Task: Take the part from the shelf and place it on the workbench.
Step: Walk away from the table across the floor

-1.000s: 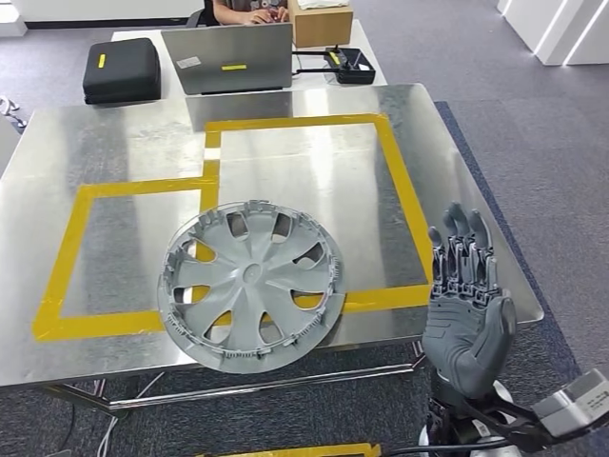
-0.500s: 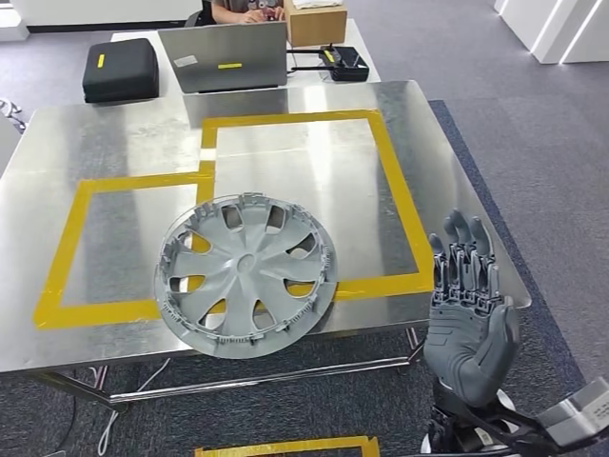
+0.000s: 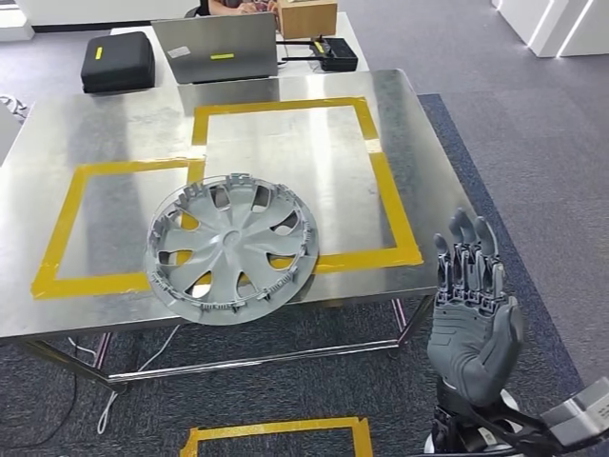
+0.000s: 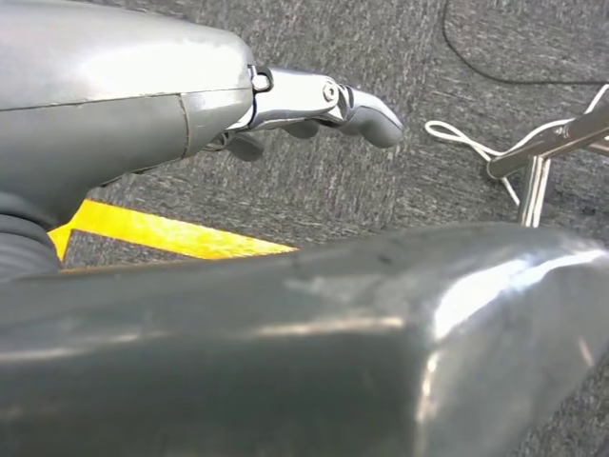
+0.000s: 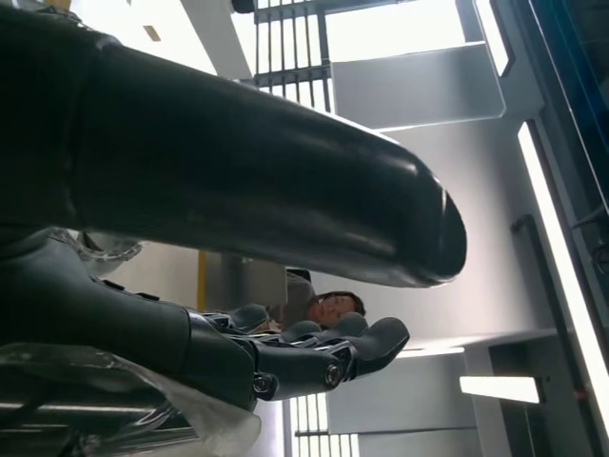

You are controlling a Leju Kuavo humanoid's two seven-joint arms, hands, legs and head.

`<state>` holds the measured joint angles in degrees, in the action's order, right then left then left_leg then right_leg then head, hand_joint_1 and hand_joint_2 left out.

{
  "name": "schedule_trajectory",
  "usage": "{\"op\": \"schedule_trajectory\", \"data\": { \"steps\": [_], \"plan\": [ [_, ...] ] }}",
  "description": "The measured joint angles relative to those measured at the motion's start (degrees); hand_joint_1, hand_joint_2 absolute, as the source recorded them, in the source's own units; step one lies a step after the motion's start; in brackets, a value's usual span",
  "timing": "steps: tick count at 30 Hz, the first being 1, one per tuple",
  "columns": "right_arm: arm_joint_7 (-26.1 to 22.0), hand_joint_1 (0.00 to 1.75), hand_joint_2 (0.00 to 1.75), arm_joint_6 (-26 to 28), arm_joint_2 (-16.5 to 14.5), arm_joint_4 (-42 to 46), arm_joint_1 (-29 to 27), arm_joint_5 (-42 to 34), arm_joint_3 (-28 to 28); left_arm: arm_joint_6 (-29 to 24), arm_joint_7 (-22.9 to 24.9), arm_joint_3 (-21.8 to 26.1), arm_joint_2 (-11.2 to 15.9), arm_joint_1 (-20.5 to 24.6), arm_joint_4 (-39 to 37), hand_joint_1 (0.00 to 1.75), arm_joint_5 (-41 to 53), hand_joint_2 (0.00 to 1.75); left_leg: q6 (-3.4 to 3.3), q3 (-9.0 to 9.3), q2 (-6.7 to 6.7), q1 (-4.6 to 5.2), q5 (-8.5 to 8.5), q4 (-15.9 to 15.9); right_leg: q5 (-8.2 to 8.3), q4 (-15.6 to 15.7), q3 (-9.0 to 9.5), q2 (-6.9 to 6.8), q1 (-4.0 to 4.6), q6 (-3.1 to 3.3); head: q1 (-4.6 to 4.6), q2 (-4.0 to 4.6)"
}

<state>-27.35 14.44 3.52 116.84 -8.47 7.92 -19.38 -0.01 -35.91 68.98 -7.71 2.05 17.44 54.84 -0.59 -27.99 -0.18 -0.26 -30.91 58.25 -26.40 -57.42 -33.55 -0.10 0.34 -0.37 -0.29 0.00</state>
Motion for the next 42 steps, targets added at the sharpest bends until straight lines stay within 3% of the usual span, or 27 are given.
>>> {"op": "schedule_trajectory", "data": {
  "steps": [3, 4, 6, 8, 9, 10, 11, 13, 15, 17, 19, 20, 23, 24, 25, 26, 27, 29, 31, 33, 35, 37, 39, 40, 41, 42],
  "plan": [
    [0.00, 0.00, 0.00, -0.05, 0.01, 0.02, -0.03, -0.04, 0.03, 0.03, 0.02, 0.09, -0.14, -0.05, 0.27, 0.00, 0.00, 0.00, -0.62, 0.17, 0.12, 0.28, 0.79, -1.73, 0.82, 0.02, -0.31, -0.04, -0.19, -0.93, 0.03, 0.00],
    [0.00, 0.00, 0.00, -0.07, 0.01, 0.03, -0.08, -0.06, 0.06, 0.04, 0.03, 0.11, -0.25, -0.04, 0.35, 0.00, 0.00, 0.00, -0.98, -0.19, 0.25, 0.18, 1.36, -2.05, 0.22, -0.34, -0.66, 0.02, -0.24, -1.25, 0.00, 0.00],
    [0.01, 0.00, 0.00, -0.14, 0.02, 0.07, -0.15, -0.10, 0.13, 0.05, 0.06, 0.14, -0.48, 0.00, 0.48, 0.00, 0.00, 0.00, -1.65, -1.36, 0.52, -0.13, 2.77, -2.61, -3.92, -4.02, -2.26, 0.13, -0.42, -1.87, -0.19, 0.00],
    [0.03, 0.00, 0.00, -0.19, 0.02, 0.08, -0.23, -0.15, 0.17, 0.07, 0.08, 0.15, -0.56, -0.02, 0.58, 0.00, 0.00, 0.00, -1.88, -2.92, 0.64, -0.13, 4.02, -2.56, -9.21, -11.10, -4.28, 0.14, -0.73, -2.49, -0.39, 0.00],
    [0.04, 0.00, 0.00, -0.19, 0.02, 0.08, -0.27, -0.18, 0.21, 0.10, 0.08, 0.17, -0.61, -0.05, 0.62, 0.00, 0.00, 0.00, -1.82, -3.73, 0.68, -0.13, 4.59, -2.48, -10.36, -14.09, -4.73, 0.12, -0.88, -2.76, -0.42, 0.00],
    [0.05, 0.00, 0.00, -0.19, 0.03, 0.08, -0.30, -0.19, 0.25, 0.13, 0.08, 0.19, -0.66, -0.07, 0.66, 0.00, 0.00, 0.00, -1.70, -4.54, 0.73, -0.14, 5.14, -2.36, -10.13, -15.45, -4.35, 0.11, -1.02, -2.97, -0.43, 0.00],
    [0.07, 0.00, 0.00, -0.19, 0.04, 0.08, -0.31, -0.20, 0.32, 0.16, 0.09, 0.21, -0.74, -0.07, 0.69, 0.00, 0.00, 0.00, -1.52, -5.32, 0.76, -0.18, 5.64, -2.21, -8.81, -14.70, -2.95, 0.09, -1.13, -3.13, -0.46, 0.00],
    [0.09, 0.00, 0.00, -0.19, 0.08, 0.09, -0.27, -0.21, 0.44, 0.19, 0.09, 0.27, -0.90, -0.07, 0.75, 0.00, 0.00, 0.00, -1.02, -6.60, 0.77, -0.26, 6.48, -1.71, -5.74, -7.63, 2.62, 0.04, -1.38, -3.27, -0.48, 0.00],
    [0.09, 0.00, 0.00, -0.21, 0.09, 0.13, -0.19, -0.21, 0.49, 0.19, 0.09, 0.35, -0.98, -0.08, 0.86, 0.00, 0.00, 0.00, -0.38, -7.44, 0.74, -0.15, 7.21, -1.07, -5.33, 0.32, 8.02, 0.09, -1.37, -3.03, -0.46, 0.00],
    [0.09, 0.00, 0.00, -0.24, 0.09, 0.16, -0.24, -0.25, 0.52, 0.20, 0.10, 0.48, -1.01, -0.12, 1.01, 0.00, 0.00, 0.00, 0.30, -7.84, 0.73, -0.11, 8.09, -0.83, -5.79, 3.00, 9.21, 0.19, -1.09, -2.37, -0.48, 0.00],
    [0.09, 0.00, 0.00, -0.33, 0.09, 0.16, -0.30, -0.31, 0.58, 0.28, 0.15, 0.62, -1.04, -0.23, 1.14, 0.00, 0.00, 0.00, 1.01, -8.19, 0.70, -0.37, 7.83, -0.53, -5.10, 2.89, 8.05, 0.04, -1.08, -1.29, -0.49, 0.00],
    [0.10, 0.00, 0.00, -0.39, 0.09, 0.16, -0.30, -0.33, 0.61, 0.35, 0.19, 0.67, -1.10, -0.32, 1.18, 0.00, 0.00, 0.00, 1.32, -8.54, 0.67, -0.48, 6.30, 0.51, -4.59, 2.91, 7.55, -0.08, -1.11, -0.66, -0.42, 0.00],
    [0.12, 0.00, 0.00, -0.55, 0.09, 0.16, -0.34, -0.36, 0.64, 0.53, 0.28, 0.87, -1.26, -0.49, 1.34, 0.00, 0.00, 0.00, 1.91, -10.46, 0.63, -0.58, -2.21, 9.79, -2.83, 2.83, 5.72, -0.29, -0.97, 0.34, -0.25, 0.00],
    [0.13, 0.00, 0.00, -0.57, 0.09, 0.15, -0.37, -0.36, 0.66, 0.56, 0.28, 0.94, -1.27, -0.48, 1.41, 0.00, 0.00, 0.00, 1.99, -10.86, 0.63, -0.58, -3.90, 13.22, -2.21, 2.67, 4.99, -0.29, -0.88, 0.36, -0.25, 0.00],
    [0.13, 0.00, 0.00, -0.58, 0.09, 0.15, -0.39, -0.37, 0.67, 0.59, 0.28, 0.99, -1.28, -0.48, 1.48, 0.00, 0.00, 0.00, 1.99, -10.65, 0.62, -0.57, -4.19, 15.28, -1.64, 2.43, 4.19, -0.29, -0.80, 0.36, -0.26, 0.00],
    [0.14, 0.00, 0.00, -0.60, 0.09, 0.14, -0.41, -0.37, 0.68, 0.61, 0.28, 1.02, -1.30, -0.48, 1.52, 0.00, 0.00, 0.00, 1.90, -9.57, 0.61, -0.57, -3.29, 15.33, -1.15, 2.11, 3.35, -0.29, -0.74, 0.32, -0.26, 0.00],
    [0.14, 0.00, 0.00, -0.60, 0.09, 0.15, -0.42, -0.38, 0.70, 0.63, 0.28, 1.03, -1.32, -0.48, 1.57, 0.00, 0.00, 0.00, 1.71, -7.53, 0.60, -0.55, -1.71, 13.13, -0.74, 1.73, 2.43, -0.27, -0.70, 0.24, -0.25, 0.00],
    [0.12, 0.00, 0.00, -0.60, 0.09, 0.16, -0.42, -0.38, 0.74, 0.64, 0.29, 1.04, -1.32, -0.46, 1.75, 0.00, 0.00, 0.00, 1.02, -1.90, 0.53, -0.39, 0.31, 4.80, -0.10, 0.96, 0.92, -0.24, -0.59, -0.06, -0.25, 0.00],
    [0.10, 0.00, 0.00, -0.60, 0.09, 0.16, -0.41, -0.37, 0.78, 0.64, 0.29, 1.05, -1.32, -0.41, 1.93, 0.00, 0.00, 0.00, 0.41, 1.43, 0.46, -0.09, 0.21, -1.25, 0.70, 0.51, -0.09, -0.27, -0.51, -0.60, -0.30, 0.00],
    [0.10, 0.00, 0.00, -0.60, 0.09, 0.16, -0.43, -0.37, 0.80, 0.64, 0.29, 1.07, -1.37, -0.47, 1.98, 0.00, 0.00, 0.00, -0.05, 1.24, 0.46, 0.10, 0.38, -2.32, 1.64, 0.59, -0.62, -0.31, -0.57, -1.33, -0.33, 0.00],
    [0.10, 0.00, 0.00, -0.60, 0.09, 0.16, -0.49, -0.38, 0.82, 0.64, 0.31, 1.09, -1.45, -0.52, 2.00, 0.00, 0.00, 0.00, -0.83, 0.28, 0.68, -0.05, 1.40, -2.55, 0.48, -0.17, -1.39, -0.18, -0.66, -2.04, -0.40, 0.00],
    [0.11, 0.00, 0.00, -0.60, 0.09, 0.15, -0.53, -0.38, 0.85, 0.64, 0.33, 1.10, -1.49, -0.44, 2.01, 0.00, 0.00, 0.00, -1.56, -0.94, 0.90, -0.18, 2.56, -2.71, -4.29, -4.74, -3.06, -0.04, -0.79, -2.57, -0.60, 0.00],
    [0.11, 0.00, 0.00, -0.60, 0.10, 0.15, -0.54, -0.39, 0.85, 0.64, 0.33, 1.11, -1.48, -0.42, 2.06, 0.00, 0.00, 0.00, -1.83, -2.47, 0.96, -0.06, 3.67, -2.57, -8.94, -11.99, -4.77, -0.02, -0.87, -2.95, -0.73, 0.00],
    [0.12, 0.00, 0.00, -0.60, 0.10, 0.14, -0.54, -0.40, 0.87, 0.66, 0.35, 1.11, -1.48, -0.42, 2.10, 0.00, 0.00, 0.00, -1.84, -3.31, 1.00, 0.01, 4.23, -2.45, -9.53, -14.42, -4.88, -0.02, -0.89, -3.05, -0.74, 0.00],
    [0.12, 0.00, 0.00, -0.60, 0.10, 0.14, -0.55, -0.43, 0.88, 0.68, 0.38, 1.12, -1.48, -0.43, 2.15, 0.00, 0.00, 0.00, -1.80, -4.18, 1.03, 0.07, 4.78, -2.28, -8.80, -15.04, -4.12, -0.02, -0.89, -3.07, -0.75, 0.00],
    [0.12, 0.00, 0.00, -0.60, 0.10, 0.14, -0.55, -0.48, 0.90, 0.70, 0.41, 1.12, -1.50, -0.43, 2.19, 0.00, 0.00, 0.00, -1.72, -4.95, 1.04, 0.12, 5.27, -2.09, -7.17, -13.55, -2.38, -0.02, -0.89, -2.97, -0.77, 0.00]
  ]
}}
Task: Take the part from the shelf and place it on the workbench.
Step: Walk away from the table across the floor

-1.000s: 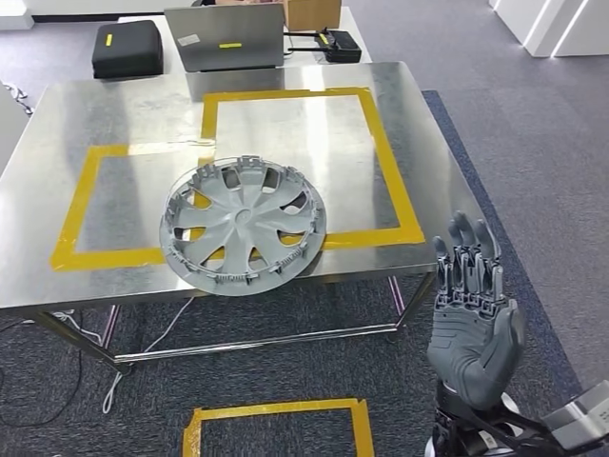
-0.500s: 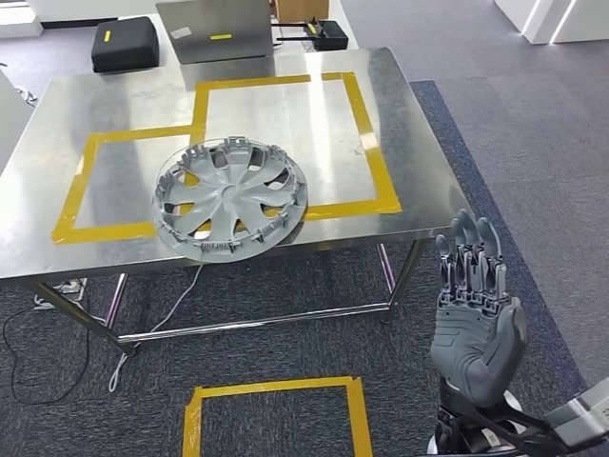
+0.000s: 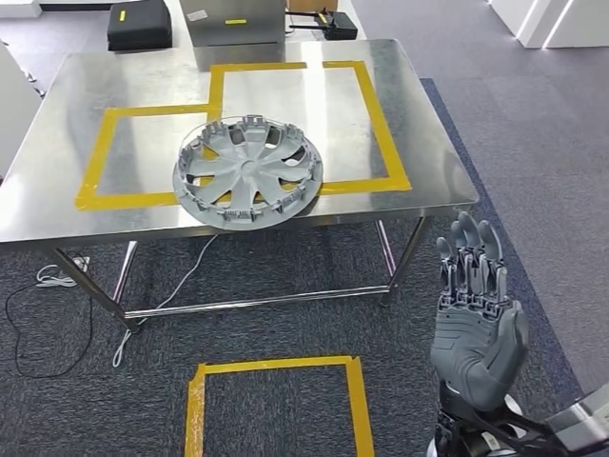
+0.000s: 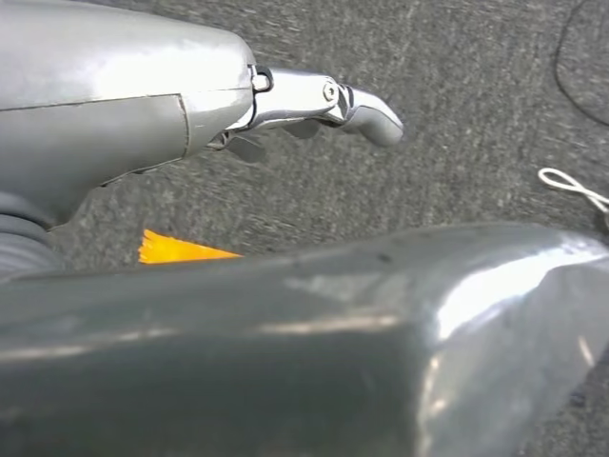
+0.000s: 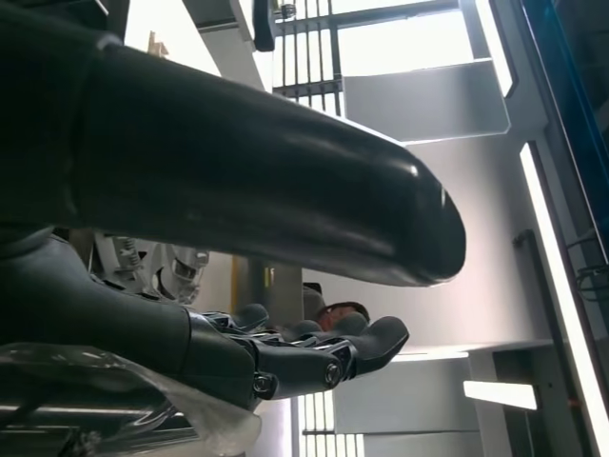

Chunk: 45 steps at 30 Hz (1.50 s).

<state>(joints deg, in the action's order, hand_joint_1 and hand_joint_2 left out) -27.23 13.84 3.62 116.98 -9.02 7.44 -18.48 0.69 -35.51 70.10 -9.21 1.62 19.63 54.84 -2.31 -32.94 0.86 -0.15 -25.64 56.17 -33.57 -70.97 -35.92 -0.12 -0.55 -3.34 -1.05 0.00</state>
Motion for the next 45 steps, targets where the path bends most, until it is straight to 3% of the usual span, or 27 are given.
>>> {"op": "schedule_trajectory", "data": {
  "steps": [2, 4, 5, 7, 8, 10, 12, 13, 14, 15, 17, 19, 20, 22, 24, 27, 28, 29, 30, 32, 34, 35, 37, 39, 42, 43, 45],
  "plan": [
    [-0.01, 0.00, 0.00, -0.01, 0.01, 0.01, 0.08, -0.10, 0.01, 0.05, 0.05, 0.00, -0.10, -0.01, 0.04, 0.00, 0.00, 0.00, 0.30, -1.25, -0.01, 0.14, 0.85, 0.43, 2.67, 7.58, 5.62, 0.00, 0.10, 0.52, -0.01, 0.00],
    [-0.03, 0.00, 0.00, -0.04, 0.01, 0.03, 0.18, -0.18, 0.01, 0.09, 0.11, 0.02, -0.23, -0.04, 0.10, 0.00, 0.00, 0.00, 0.80, -2.07, 0.00, 0.28, 1.80, 0.71, 2.70, 14.80, 10.27, 0.00, 0.29, 0.99, 0.04, 0.00],
    [-0.04, 0.00, 0.00, -0.05, 0.01, 0.04, 0.18, -0.21, 0.00, 0.13, 0.17, 0.04, -0.28, -0.07, 0.13, 0.00, 0.00, 0.00, 1.08, -2.39, 0.01, 0.28, 2.34, 0.72, 2.33, 16.52, 11.17, 0.02, 0.42, 1.11, 0.06, 0.00],
    [-0.03, 0.00, 0.00, -0.07, 0.01, 0.04, 0.17, -0.26, 0.02, 0.20, 0.30, 0.16, -0.27, -0.13, 0.26, 0.00, -0.02, 0.00, 1.69, -2.90, -0.06, 0.19, 3.00, 0.71, 2.92, 17.25, 10.84, -0.07, 0.38, 1.64, 0.02, 0.00],
    [-0.02, 0.00, 0.00, -0.08, 0.01, 0.04, 0.21, -0.27, 0.02, 0.24, 0.36, 0.25, -0.29, -0.19, 0.33, 0.00, -0.04, 0.00, 2.03, -3.23, -0.15, 0.16, 2.22, 1.17, 3.43, 17.37, 10.40, -0.16, 0.26, 2.11, 0.05, 0.00],
    [-0.01, 0.00, 0.00, -0.10, 0.01, 0.03, 0.31, -0.28, 0.02, 0.29, 0.40, 0.40, -0.33, -0.31, 0.45, 0.00, -0.08, 0.00, 2.60, -4.41, -0.35, -0.02, -2.46, 5.22, 4.59, 17.49, 9.33, -0.40, -0.03, 3.03, 0.25, 0.00],
    [0.00, 0.00, 0.00, -0.14, 0.01, 0.02, 0.31, -0.29, 0.02, 0.33, 0.43, 0.48, -0.38, -0.36, 0.58, 0.00, -0.09, 0.00, 3.01, -5.94, -0.39, -0.21, -7.87, 12.90, 5.61, 17.13, 7.73, -0.46, -0.04, 3.30, 0.49, 0.00],
    [0.01, 0.00, 0.00, -0.15, 0.01, 0.02, 0.31, -0.29, 0.02, 0.34, 0.43, 0.51, -0.38, -0.35, 0.66, 0.00, -0.10, 0.00, 3.17, -6.28, -0.39, -0.28, -8.92, 16.05, 6.09, 16.84, 6.82, -0.50, -0.05, 3.28, 0.53, 0.00],
    [0.02, 0.00, 0.00, -0.16, 0.01, 0.02, 0.31, -0.29, 0.02, 0.35, 0.44, 0.54, -0.38, -0.35, 0.78, 0.00, -0.11, 0.00, 3.29, -5.90, -0.39, -0.36, -8.52, 17.66, 6.54, 16.46, 5.83, -0.52, -0.08, 3.22, 0.55, 0.00],
    [0.03, 0.00, 0.00, -0.17, 0.01, 0.02, 0.31, -0.30, 0.01, 0.36, 0.44, 0.56, -0.37, -0.34, 0.89, 0.00, -0.13, 0.00, 3.37, -4.58, -0.39, -0.47, -7.03, 17.16, 6.92, 16.00, 4.84, -0.53, -0.12, 3.11, 0.57, 0.00],
    [0.04, 0.00, 0.00, -0.17, 0.01, 0.02, 0.32, -0.29, 0.01, 0.36, 0.44, 0.58, -0.35, -0.30, 1.06, 0.00, -0.15, 0.00, 3.47, 0.35, -0.45, -0.72, -4.35, 10.95, 7.48, 14.90, 3.09, -0.48, -0.18, 2.73, 0.58, 0.00],
    [0.04, 0.00, 0.00, -0.17, 0.01, 0.03, 0.42, -0.28, 0.02, 0.39, 0.44, 0.61, -0.36, -0.25, 1.18, 0.00, -0.15, 0.00, 3.12, 5.03, -0.72, -0.67, -4.86, 3.62, 8.00, 13.85, 1.87, -0.42, -0.07, 2.14, 0.57, 0.00],
    [0.05, 0.00, 0.00, -0.17, 0.01, 0.04, 0.50, -0.28, 0.03, 0.41, 0.44, 0.62, -0.37, -0.24, 1.22, 0.00, -0.15, 0.00, 2.83, 6.11, -0.85, -0.55, -5.55, 1.59, 8.37, 13.57, 1.47, -0.41, 0.00, 1.79, 0.56, 0.00],
    [0.05, 0.00, 0.00, -0.19, 0.01, 0.04, 0.60, -0.28, 0.02, 0.44, 0.44, 0.71, -0.41, -0.30, 1.25, 0.00, -0.15, 0.00, 1.91, 5.75, -0.85, -0.43, -5.44, 0.90, 9.05, 13.40, 0.96, -0.37, -0.09, 1.04, 0.56, 0.00],
    [0.09, 0.00, 0.00, -0.20, 0.01, 0.03, 0.61, -0.32, 0.01, 0.46, 0.45, 0.80, -0.45, -0.31, 1.27, 0.00, -0.15, 0.00, 0.79, 4.62, -0.61, -0.47, -4.44, 0.89, 7.02, 12.00, 0.00, -0.24, -0.20, 0.46, 0.44, 0.00],
    [0.15, 0.00, 0.00, -0.20, 0.01, 0.02, 0.65, -0.38, 0.01, 0.52, 0.46, 0.85, -0.45, -0.26, 1.48, 0.00, -0.15, 0.00, -0.20, 2.35, -0.37, -0.17, -2.56, 0.91, -0.95, 2.63, -2.46, -0.10, -0.20, 0.09, 0.09, 0.00],
    [0.17, 0.00, 0.00, -0.20, 0.01, 0.02, 0.64, -0.41, 0.01, 0.57, 0.46, 0.86, -0.45, -0.27, 1.55, 0.00, -0.16, 0.00, -0.31, 1.49, -0.34, 0.04, -1.89, 0.95, -2.25, -0.76, -2.90, -0.09, -0.17, 0.13, 0.05, 0.00],
    [0.20, 0.00, 0.00, -0.20, 0.01, 0.02, 0.64, -0.43, 0.01, 0.64, 0.47, 0.88, -0.45, -0.27, 1.61, 0.00, -0.16, 0.00, -0.40, 0.63, -0.30, 0.29, -1.23, 0.99, -2.11, -2.75, -2.66, -0.09, -0.12, 0.28, 0.04, 0.00],
    [0.21, 0.00, 0.00, -0.19, 0.01, 0.02, 0.64, -0.44, 0.01, 0.72, 0.48, 0.89, -0.46, -0.27, 1.66, 0.00, -0.16, 0.00, -0.46, -0.20, -0.28, 0.55, -0.59, 1.03, -0.79, -2.85, -1.57, -0.08, -0.03, 0.59, 0.02, 0.00],
    [0.23, 0.00, 0.00, -0.16, 0.01, 0.02, 0.72, -0.45, 0.01, 0.85, 0.50, 0.90, -0.55, -0.26, 1.70, 0.00, -0.15, 0.00, -0.51, -1.55, -0.29, 0.98, 0.65, 1.07, 2.46, 2.91, 3.56, -0.04, 0.49, 1.81, 0.03, 0.00],
    [0.21, 0.00, 0.00, -0.14, 0.01, 0.11, 0.93, -0.45, -0.01, 0.90, 0.52, 0.92, -0.74, -0.29, 1.78, 0.00, -0.16, 0.00, -0.31, -2.34, -0.33, 1.30, 1.82, 1.14, 2.36, 12.32, 10.25, -0.09, 1.18, 2.97, 0.09, 0.00],
    [0.20, 0.00, 0.00, -0.13, 0.01, 0.16, 0.99, -0.45, -0.02, 0.91, 0.52, 0.96, -0.84, -0.30, 1.84, 0.00, -0.16, 0.00, -0.10, -2.53, -0.32, 1.26, 2.44, 1.09, 1.71, 15.55, 12.21, -0.09, 1.48, 3.18, 0.09, 0.00],
    [0.20, 0.00, 0.00, -0.13, 0.01, 0.22, 1.00, -0.45, -0.02, 0.94, 0.53, 1.06, -0.84, -0.35, 1.94, 0.00, -0.16, 0.00, 0.52, -2.84, -0.30, 1.13, 3.65, 0.84, 1.67, 17.95, 12.78, -0.08, 1.61, 3.06, 0.06, 0.00],
    [0.23, 0.00, 0.00, -0.11, 0.01, 0.21, 1.00, -0.48, -0.02, 1.04, 0.57, 1.23, -0.87, -0.42, 2.07, 0.00, -0.15, 0.00, 1.24, -3.52, -0.48, 1.01, 2.10, 1.72, 3.11, 18.23, 11.45, -0.27, 1.35, 3.57, 0.03, 0.00],
    [0.26, 0.00, 0.00, -0.10, 0.01, 0.20, 0.96, -0.53, -0.03, 1.36, 0.76, 1.39, -1.01, -0.58, 2.34, 0.00, -0.15, 0.00, 2.35, -5.30, -0.69, 0.43, -6.77, 10.09, 5.36, 18.05, 8.95, -0.49, 0.97, 4.12, 0.31, 0.00],
    [0.28, 0.00, 0.00, -0.09, 0.01, 0.19, 0.95, -0.54, -0.02, 1.42, 0.80, 1.41, -1.02, -0.58, 2.47, 0.00, -0.15, 0.00, 2.68, -5.65, -0.69, 0.19, -8.59, 13.78, 6.01, 17.72, 8.01, -0.56, 0.94, 4.06, 0.35, 0.00],
    [0.37, 0.00, 0.00, -0.04, 0.01, 0.18, 0.93, -0.57, -0.02, 1.50, 0.85, 1.44, -1.02, -0.57, 2.77, 0.00, -0.15, 0.00, 3.25, -4.88, -0.69, -0.20, -7.66, 17.75, 7.21, 16.64, 5.76, -0.69, 0.77, 3.78, 0.34, 0.00]
  ]
}}
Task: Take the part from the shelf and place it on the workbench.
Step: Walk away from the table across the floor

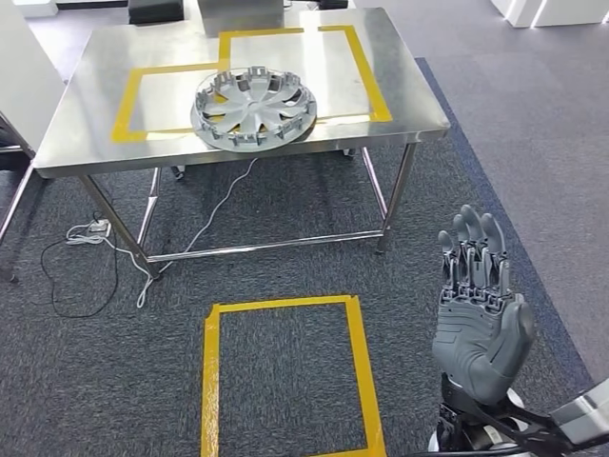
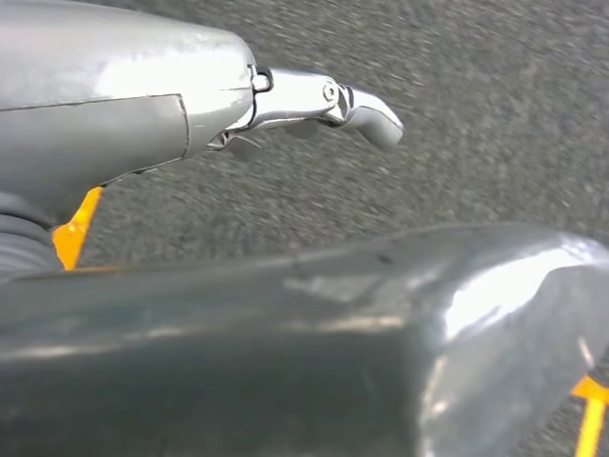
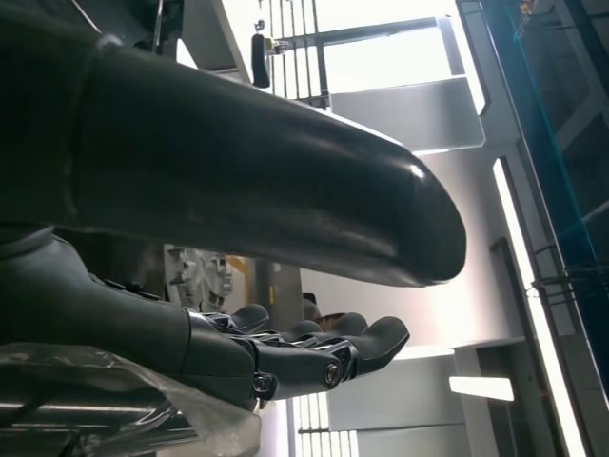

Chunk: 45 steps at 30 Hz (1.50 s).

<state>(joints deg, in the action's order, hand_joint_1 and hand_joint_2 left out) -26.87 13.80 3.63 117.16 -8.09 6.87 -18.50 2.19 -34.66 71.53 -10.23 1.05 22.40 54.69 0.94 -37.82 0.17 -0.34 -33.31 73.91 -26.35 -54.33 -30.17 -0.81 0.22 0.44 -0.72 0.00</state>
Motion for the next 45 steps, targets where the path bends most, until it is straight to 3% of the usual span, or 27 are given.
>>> {"op": "schedule_trajectory", "data": {
  "steps": [2, 3, 5, 6, 8, 9, 10, 12, 13, 14, 16, 18, 20, 22, 24, 26, 28, 29, 31, 33, 35, 36, 39, 41, 43, 44, 45],
  "plan": [
    [0.07, 0.00, 0.00, 0.05, 0.00, -0.01, -0.01, -0.03, 0.00, 0.07, 0.05, 0.01, -0.01, 0.00, 0.23, 0.00, 0.00, 0.00, 0.43, 4.03, -0.01, -0.37, 3.35, -3.52, 0.88, -1.49, -2.61, -0.03, -0.28, -0.52, 0.02, 0.00],
    [0.09, 0.00, 0.00, 0.05, 0.00, 0.00, -0.01, -0.03, 0.01, 0.09, 0.07, 0.01, -0.02, 0.03, 0.34, 0.00, 0.00, 0.00, 0.58, 7.10, -0.05, -0.49, 3.55, -7.66, 1.19, -2.33, -3.73, -0.01, -0.33, -0.83, 0.05, 0.00],
    [0.16, 0.00, 0.00, 0.06, 0.00, 0.00, 0.01, -0.06, 0.01, 0.20, 0.11, 0.01, -0.05, 0.09, 0.56, 0.00, 0.01, 0.00, 0.12, 11.61, -0.18, -0.45, 1.88, -14.77, 1.87, -3.54, -5.16, -0.03, -0.30, -1.55, 0.02, 0.00],
    [0.24, 0.00, 0.00, 0.04, 0.00, 0.00, 0.02, -0.10, 0.01, 0.29, 0.15, 0.03, -0.08, 0.11, 0.64, 0.00, 0.01, 0.00, -0.34, 12.37, -0.24, -0.27, 1.10, -16.41, 2.34, -3.76, -5.51, -0.07, -0.30, -1.91, 0.00, 0.00],
    [0.45, 0.00, 0.00, -0.10, 0.00, -0.01, -0.04, -0.19, 0.00, 0.51, 0.29, 0.15, -0.22, 0.03, 0.77, 0.00, 0.09, 0.00, -1.48, 11.49, -0.12, -0.15, 1.75, -16.70, 3.04, -3.75, -5.93, -0.06, -0.44, -2.61, 0.05, 0.00],
    [0.57, 0.00, 0.00, -0.18, 0.00, -0.01, -0.07, -0.21, -0.01, 0.64, 0.39, 0.26, -0.31, 0.01, 0.87, 0.00, 0.14, 0.00, -2.07, 10.79, 0.02, -0.19, 2.42, -16.72, 2.09, -4.25, -6.33, 0.08, -0.53, -2.92, 0.02, 0.00],
    [0.66, 0.00, 0.00, -0.25, 0.00, -0.01, -0.11, -0.22, -0.01, 0.74, 0.47, 0.37, -0.40, -0.01, 1.00, 0.00, 0.19, 0.00, -2.58, 9.93, 0.17, -0.27, 3.18, -16.81, -0.03, -5.69, -7.04, 0.26, -0.61, -3.21, -0.04, 0.00],
    [0.80, 0.00, 0.00, -0.30, 0.00, -0.03, -0.11, -0.29, -0.01, 0.88, 0.56, 0.56, -0.47, 0.02, 1.30, 0.00, 0.30, 0.00, -3.19, 8.03, 0.38, -0.25, 4.75, -16.79, -6.30, -11.71, -8.70, 0.53, -0.74, -3.65, -0.25, 0.00],
    [0.85, 0.00, 0.00, -0.32, 0.00, -0.08, -0.11, -0.33, -0.02, 0.92, 0.56, 0.64, -0.48, 0.01, 1.44, 0.00, 0.37, 0.00, -3.25, 7.03, 0.42, -0.19, 5.56, -16.75, -8.44, -15.33, -9.31, 0.58, -0.78, -3.79, -0.26, 0.00],
    [0.91, 0.00, 0.00, -0.33, 0.00, -0.14, -0.10, -0.37, -0.02, 0.96, 0.56, 0.72, -0.49, 0.01, 1.54, 0.00, 0.44, 0.00, -3.26, 6.00, 0.45, -0.12, 6.37, -16.69, -9.05, -18.27, -9.35, 0.58, -0.80, -3.86, -0.27, 0.00],
    [0.99, 0.00, 0.00, -0.33, 0.00, -0.23, -0.10, -0.42, -0.03, 0.99, 0.56, 0.81, -0.54, 0.00, 1.62, 0.00, 0.52, 0.00, -3.12, 3.98, 0.49, 0.03, 7.97, -16.55, -6.34, -19.31, -7.21, 0.59, -0.79, -3.71, -0.27, 0.00],
    [1.02, 0.00, 0.00, -0.33, 0.00, -0.23, 0.00, -0.46, -0.04, 1.00, 0.56, 0.83, -0.67, 0.03, 1.63, 0.00, 0.52, 0.00, -2.86, 2.40, 0.50, 0.16, 9.44, -16.45, -3.80, -12.66, -1.15, 0.63, -0.68, -3.07, -0.28, 0.00],
    [1.01, 0.00, 0.00, -0.34, 0.00, -0.20, 0.21, -0.48, -0.05, 1.01, 0.56, 0.86, -0.82, 0.02, 1.69, 0.00, 0.52, 0.00, -2.40, 1.59, 0.45, 0.31, 10.75, -16.36, -5.09, -3.19, 5.57, 0.65, -0.43, -2.42, -0.26, 0.00],
    [0.99, 0.00, 0.00, -0.34, 0.00, -0.17, 0.27, -0.48, -0.06, 1.02, 0.56, 0.91, -0.90, -0.05, 1.77, 0.00, 0.55, 0.00, -1.68, 1.26, 0.45, 0.27, 12.06, -16.59, -6.29, 1.10, 7.75, 0.67, -0.14, -2.04, -0.27, 0.00],
    [1.04, 0.00, 0.00, -0.33, 0.00, -0.21, 0.23, -0.47, -0.05, 1.02, 0.56, 1.03, -0.90, -0.17, 1.87, 0.00, 0.60, 0.00, -0.88, 0.78, 0.37, 0.04, 11.69, -16.42, -5.23, 1.23, 6.60, 0.53, -0.21, -1.36, -0.23, 0.00],
    [1.09, 0.00, 0.00, -0.32, 0.00, -0.26, 0.19, -0.42, -0.05, 1.04, 0.57, 1.23, -0.95, -0.38, 1.96, 0.00, 0.64, 0.00, -0.22, -0.17, 0.26, -0.12, 6.69, -12.99, -3.66, 1.29, 5.05, 0.34, -0.39, -0.60, 0.02, 0.00],
    [1.13, 0.00, 0.00, -0.32, 0.00, -0.30, 0.12, -0.35, -0.04, 1.09, 0.58, 1.35, -0.99, -0.49, 2.04, 0.00, 0.68, 0.00, 0.26, -1.21, 0.23, -0.18, 0.58, -5.92, -2.17, 1.09, 3.24, 0.23, -0.30, -0.29, 0.21, 0.00],
    [1.15, 0.00, 0.00, -0.31, 0.00, -0.34, 0.11, -0.32, -0.04, 1.12, 0.58, 1.38, -0.98, -0.49, 2.11, 0.00, 0.68, 0.00, 0.43, -1.38, 0.23, -0.20, -0.57, -2.53, -1.43, 0.81, 2.23, 0.17, -0.27, -0.31, 0.21, 0.00],
    [1.19, 0.00, 0.00, -0.31, 0.00, -0.42, 0.08, -0.30, -0.04, 1.19, 0.59, 1.40, -0.96, -0.46, 2.27, 0.00, 0.68, 0.00, 0.60, 0.11, 0.23, -0.24, 1.53, -0.08, -0.14, -0.22, -0.12, 0.08, -0.33, -0.48, 0.22, 0.00],
    [1.21, 0.00, 0.00, -0.30, 0.00, -0.44, 0.07, -0.27, -0.04, 1.26, 0.60, 1.42, -0.95, -0.43, 2.44, 0.00, 0.68, 0.00, 0.61, 4.82, 0.18, -0.37, 4.20, -5.12, 0.74, -1.65, -2.58, 0.07, -0.40, -0.89, 0.22, 0.00],
    [1.22, 0.00, 0.00, -0.27, 0.00, -0.43, 0.13, -0.17, -0.03, 1.38, 0.61, 1.43, -0.96, -0.39, 2.62, 0.00, 0.68, 0.00, 0.13, 10.09, -0.01, -0.31, 2.89, -12.98, 1.33, -3.02, -4.25, 0.06, -0.29, -1.48, 0.18, 0.00],
    [1.23, 0.00, 0.00, -0.26, 0.00, -0.42, 0.16, -0.10, -0.03, 1.46, 0.62, 1.43, -0.98, -0.37, 2.68, 0.00, 0.69, 0.00, -0.31, 11.47, -0.11, -0.20, 1.83, -15.45, 1.71, -3.41, -4.71, 0.03, -0.24, -1.80, 0.15, 0.00],
    [1.36, 0.00, 0.00, -0.26, 0.00, -0.43, 0.11, -0.02, -0.05, 1.67, 0.68, 1.50, -1.14, -0.42, 2.80, 0.00, 0.71, 0.00, -2.01, 10.86, 0.04, -0.08, 2.24, -16.68, 2.17, -3.71, -5.51, 0.10, -0.37, -2.79, 0.18, 0.00],
    [1.52, 0.00, 0.00, -0.27, 0.00, -0.44, 0.05, -0.04, -0.06, 1.76, 0.74, 1.57, -1.26, -0.40, 3.00, 0.00, 0.74, 0.00, -2.97, 9.22, 0.34, -0.23, 3.69, -16.80, -1.91, -6.56, -6.92, 0.40, -0.49, -3.35, 0.00, 0.00],
    [1.61, 0.00, 0.00, -0.27, 0.00, -0.46, 0.05, -0.05, -0.05, 1.81, 0.76, 1.63, -1.28, -0.37, 3.27, 0.00, 0.76, 0.00, -3.35, 7.31, 0.45, -0.16, 5.07, -16.77, -7.59, -13.29, -8.78, 0.57, -0.52, -3.70, -0.23, 0.00],
    [1.62, 0.00, 0.00, -0.27, 0.00, -0.48, 0.04, -0.04, -0.05, 1.83, 0.76, 1.67, -1.28, -0.38, 3.37, 0.00, 0.76, 0.00, -3.36, 6.32, 0.48, -0.10, 5.77, -16.75, -8.76, -16.88, -9.41, 0.58, -0.53, -3.77, -0.24, 0.00],
    [1.62, 0.00, 0.00, -0.27, 0.00, -0.49, 0.04, -0.02, -0.05, 1.85, 0.76, 1.72, -1.29, -0.39, 3.44, 0.00, 0.76, 0.00, -3.32, 5.35, 0.51, -0.04, 6.45, -16.73, -8.26, -19.52, -9.49, 0.58, -0.53, -3.78, -0.25, 0.00]
  ]
}}
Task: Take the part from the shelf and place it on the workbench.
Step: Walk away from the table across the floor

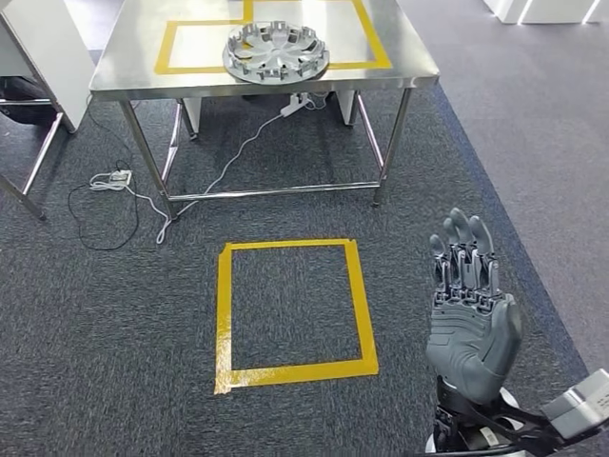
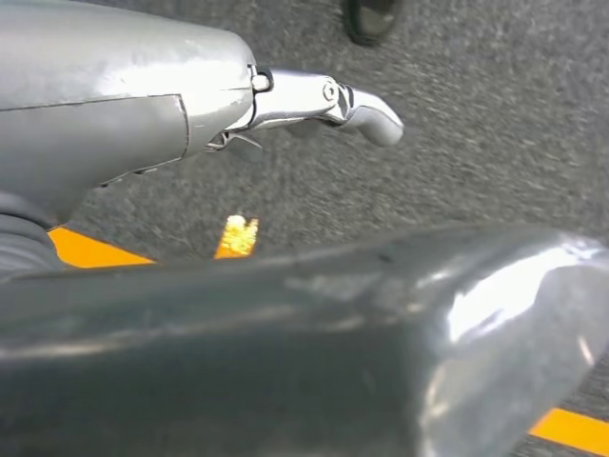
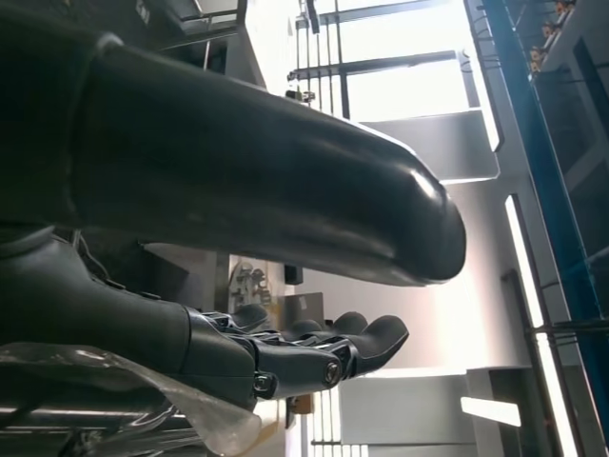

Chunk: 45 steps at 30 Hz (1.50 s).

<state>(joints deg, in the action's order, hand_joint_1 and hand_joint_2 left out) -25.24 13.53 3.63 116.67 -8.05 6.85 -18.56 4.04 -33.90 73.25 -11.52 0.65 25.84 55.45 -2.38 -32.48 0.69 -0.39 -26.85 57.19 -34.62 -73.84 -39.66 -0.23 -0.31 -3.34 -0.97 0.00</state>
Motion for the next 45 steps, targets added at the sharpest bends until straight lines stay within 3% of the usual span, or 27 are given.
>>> {"op": "schedule_trajectory", "data": {
  "steps": [1, 3, 4, 5, 7, 9, 10, 11, 13, 14, 15, 16, 17, 19, 21, 23, 25, 27, 29, 30, 31, 32, 34, 36, 40, 42, 45],
  "plan": [
    [0.00, 0.00, 0.00, 0.00, 0.00, -0.02, 0.00, 0.04, 0.00, 0.02, 0.00, 0.04, -0.02, -0.01, 0.04, 0.00, 0.01, 0.00, 0.08, -0.97, 0.03, 0.07, 0.74, 0.03, 1.83, -0.97, 0.67, 0.00, 0.01, 0.11, -0.02, 0.00],
    [-0.01, 0.00, 0.00, 0.00, 0.00, -0.03, 0.02, 0.20, -0.01, 0.05, 0.01, 0.13, -0.06, 0.01, 0.09, 0.00, 0.08, 0.00, 0.32, -2.47, 0.08, 0.20, 2.07, 0.07, 5.50, 3.03, 4.97, 0.01, 0.11, 0.70, -0.02, 0.00],
    [-0.02, 0.00, 0.00, 0.01, 0.00, -0.02, 0.05, 0.34, -0.01, 0.07, -0.01, 0.15, -0.10, 0.02, 0.09, 0.00, 0.14, 0.00, 0.49, -2.92, 0.07, 0.33, 2.62, 0.13, 5.64, 7.73, 8.74, -0.02, 0.26, 1.14, -0.03, 0.00],
    [-0.04, 0.00, 0.00, 0.03, 0.00, -0.01, 0.13, 0.58, -0.02, 0.08, -0.02, 0.19, -0.13, 0.02, 0.10, 0.00, 0.21, 0.00, 0.71, -3.16, 0.07, 0.44, 3.12, 0.22, 4.60, 12.85, 12.28, -0.06, 0.36, 1.50, -0.01, 0.00],
    [-0.09, 0.00, 0.00, 0.21, 0.00, 0.02, 0.23, 1.37, -0.01, 0.10, -0.05, 0.30, -0.15, 0.01, 0.11, 0.00, 0.36, 0.00, 1.32, -3.49, 0.08, 0.54, 4.06, 0.33, 2.12, 19.74, 16.56, -0.12, 0.61, 1.96, -0.07, 0.00],
    [-0.10, 0.00, 0.00, 0.50, 0.00, 0.01, 0.17, 2.37, 0.00, 0.11, -0.07, 0.49, -0.12, -0.03, 0.22, 0.00, 0.46, 0.00, 2.09, -3.82, 0.06, 0.36, 4.47, 0.44, 2.03, 20.96, 16.54, -0.15, 0.58, 2.46, -0.12, 0.00],
    [-0.08, 0.00, 0.00, 0.66, 0.00, 0.01, 0.13, 2.82, 0.00, 0.12, -0.07, 0.59, -0.12, -0.08, 0.30, 0.00, 0.49, 0.00, 2.47, -4.08, -0.02, 0.27, 3.58, 1.13, 2.44, 21.01, 16.25, -0.27, 0.50, 2.87, -0.07, 0.00],
    [-0.05, 0.00, 0.00, 0.80, 0.00, 0.01, 0.14, 3.20, 0.00, 0.14, -0.07, 0.67, -0.14, -0.14, 0.37, 0.00, 0.54, 0.00, 2.81, -4.61, -0.10, 0.20, 1.75, 2.89, 2.89, 21.08, 15.97, -0.43, 0.40, 3.27, 0.07, 0.00],
    [-0.01, 0.00, 0.00, 1.09, 0.00, -0.03, 0.18, 4.05, 0.02, 0.17, -0.07, 0.86, -0.21, -0.23, 0.42, 0.00, 0.76, 0.00, 3.35, -6.56, -0.21, 0.07, -3.45, 9.68, 3.57, 20.92, 15.20, -0.92, 0.39, 3.79, 0.29, 0.00],
    [0.02, 0.00, 0.00, 1.18, 0.00, -0.08, 0.17, 4.45, 0.04, 0.18, -0.07, 0.95, -0.22, -0.26, 0.43, 0.00, 0.88, 0.00, 3.54, -7.50, -0.21, 0.03, -5.33, 13.43, 3.82, 20.74, 14.73, -1.20, 0.42, 3.84, 0.34, 0.00],
    [0.07, 0.00, 0.00, 1.23, 0.00, -0.13, 0.17, 4.75, 0.05, 0.19, -0.07, 1.03, -0.21, -0.29, 0.44, 0.00, 0.98, 0.00, 3.66, -7.85, -0.21, 0.01, -6.10, 15.93, 3.99, 20.48, 14.26, -1.53, 0.44, 3.82, 0.34, 0.00],
    [0.14, 0.00, 0.00, 1.22, 0.00, -0.17, 0.15, 4.87, 0.06, 0.20, -0.07, 1.08, -0.20, -0.33, 0.47, 0.00, 1.02, 0.00, 3.71, -7.27, -0.20, 0.00, -5.75, 16.39, 4.09, 20.18, 13.85, -1.88, 0.44, 3.77, 0.35, 0.00],
    [0.21, 0.00, 0.00, 1.16, 0.00, -0.20, 0.14, 4.89, 0.06, 0.21, -0.07, 1.12, -0.20, -0.36, 0.51, 0.00, 1.04, 0.00, 3.69, -5.62, -0.15, -0.01, -4.52, 14.53, 4.11, 19.82, 13.66, -2.25, 0.43, 3.69, 0.34, 0.00],
    [0.28, 0.00, 0.00, 1.07, 0.00, -0.21, 0.10, 4.82, 0.06, 0.26, -0.06, 1.20, -0.19, -0.39, 0.67, 0.00, 1.09, 0.00, 3.31, -0.77, 0.44, 0.05, -1.98, 7.01, 3.98, 19.05, 13.20, -3.01, 0.51, 3.39, 0.36, 0.00],
    [0.32, 0.00, 0.00, 1.07, 0.00, -0.21, 0.06, 4.78, 0.04, 0.31, -0.06, 1.34, -0.19, -0.43, 0.84, 0.00, 1.15, 0.00, 2.51, 1.90, 1.05, 0.29, -1.25, 2.00, 3.87, 18.50, 12.68, -3.64, 0.72, 2.89, 0.32, 0.00],
    [0.33, 0.00, 0.00, 1.07, 0.00, -0.20, 0.06, 4.75, 0.01, 0.36, -0.07, 1.49, -0.22, -0.55, 0.94, 0.00, 1.19, 0.00, 1.66, 1.80, 0.92, 0.41, -1.47, 1.01, 3.99, 18.32, 12.55, -4.09, 0.87, 2.35, 0.30, 0.00],
    [0.31, 0.00, 0.00, 1.07, 0.00, -0.18, 0.08, 4.75, -0.02, 0.40, -0.06, 1.55, -0.38, -0.61, 1.01, 0.00, 1.20, 0.00, 0.88, 1.63, 0.54, 0.14, -1.28, 0.39, 3.23, 17.51, 11.98, -3.21, 0.84, 1.67, 0.25, 0.00],
    [0.31, 0.00, 0.00, 1.07, 0.00, -0.17, 0.04, 4.74, -0.03, 0.44, -0.05, 1.56, -0.54, -0.55, 1.08, 0.00, 1.21, 0.00, 0.27, 1.34, 0.20, -0.13, -0.87, 0.08, 0.33, 12.67, 9.44, -1.18, 0.58, 0.97, 0.03, 0.00],
    [0.33, 0.00, 0.00, 1.09, 0.00, -0.20, -0.06, 4.72, -0.04, 0.45, -0.05, 1.57, -0.54, -0.48, 1.16, 0.00, 1.21, 0.00, 0.02, 0.87, -0.18, -0.13, -0.62, 0.09, -3.04, 4.46, 5.36, -0.11, 0.30, 0.58, -0.10, 0.00],
    [0.34, 0.00, 0.00, 1.11, 0.00, -0.21, -0.10, 4.70, -0.04, 0.48, -0.05, 1.58, -0.54, -0.47, 1.19, 0.00, 1.21, 0.00, 0.00, 0.73, -0.42, -0.12, -0.51, 0.11, -3.61, 1.62, 3.86, -0.02, 0.21, 0.47, -0.09, 0.00],
    [0.34, 0.00, 0.00, 1.13, 0.00, -0.22, -0.12, 4.69, -0.04, 0.51, -0.05, 1.59, -0.55, -0.48, 1.22, 0.00, 1.21, 0.00, 0.05, 0.65, -0.70, -0.11, -0.43, 0.12, -3.05, 0.85, 3.33, 0.00, 0.17, 0.46, -0.10, 0.00],
    [0.34, 0.00, 0.00, 1.16, 0.00, -0.23, -0.12, 4.69, -0.04, 0.55, -0.05, 1.60, -0.59, -0.48, 1.22, 0.00, 1.23, 0.00, 0.14, 0.65, -1.04, -0.12, -0.34, 0.13, -1.36, 2.56, 4.01, 0.06, 0.15, 0.53, -0.11, 0.00],
    [0.33, 0.00, 0.00, 1.19, 0.00, -0.23, -0.09, 4.70, -0.04, 0.63, -0.04, 1.61, -0.72, -0.41, 1.24, 0.00, 1.28, 0.00, 0.41, 0.68, -1.74, -0.09, -0.18, 0.15, 3.06, 10.64, 7.68, 0.91, 0.14, 0.99, -0.12, 0.00],
    [0.32, 0.00, 0.00, 1.20, 0.00, -0.23, -0.07, 4.74, -0.05, 0.68, -0.04, 1.61, -0.82, -0.34, 1.32, 0.00, 1.30, 0.00, 0.90, 0.30, -2.35, 0.06, 0.07, 0.32, 5.02, 16.81, 10.48, 1.92, 0.16, 1.52, -0.06, 0.00],
    [0.31, 0.00, 0.00, 1.25, 0.02, -0.23, -0.08, 4.80, -0.03, 0.75, -0.02, 1.73, -0.86, -0.51, 1.48, 0.00, 1.50, 0.00, 2.26, -0.77, -2.84, 0.00, 0.15, 1.02, 5.47, 18.23, 10.88, 1.40, 0.04, 2.74, 0.01, 0.00],
    [0.30, 0.00, 0.00, 1.26, 0.02, -0.23, -0.09, 4.84, -0.02, 0.77, 0.01, 1.83, -0.92, -0.48, 1.58, 0.00, 1.56, 0.00, 2.77, -2.43, -2.29, -0.06, -2.57, 4.98, 5.86, 18.56, 10.83, 0.59, -0.19, 3.37, 0.33, 0.00],
    [0.31, 0.00, 0.00, 1.28, 0.03, -0.23, -0.19, 4.90, -0.02, 0.81, 0.13, 1.92, -1.01, -0.46, 1.68, 0.00, 1.59, 0.00, 3.35, -6.66, -1.63, -0.17, -7.57, 15.47, 5.97, 18.44, 10.53, -0.61, 0.01, 3.59, 0.55, 0.00]
  ]
}}
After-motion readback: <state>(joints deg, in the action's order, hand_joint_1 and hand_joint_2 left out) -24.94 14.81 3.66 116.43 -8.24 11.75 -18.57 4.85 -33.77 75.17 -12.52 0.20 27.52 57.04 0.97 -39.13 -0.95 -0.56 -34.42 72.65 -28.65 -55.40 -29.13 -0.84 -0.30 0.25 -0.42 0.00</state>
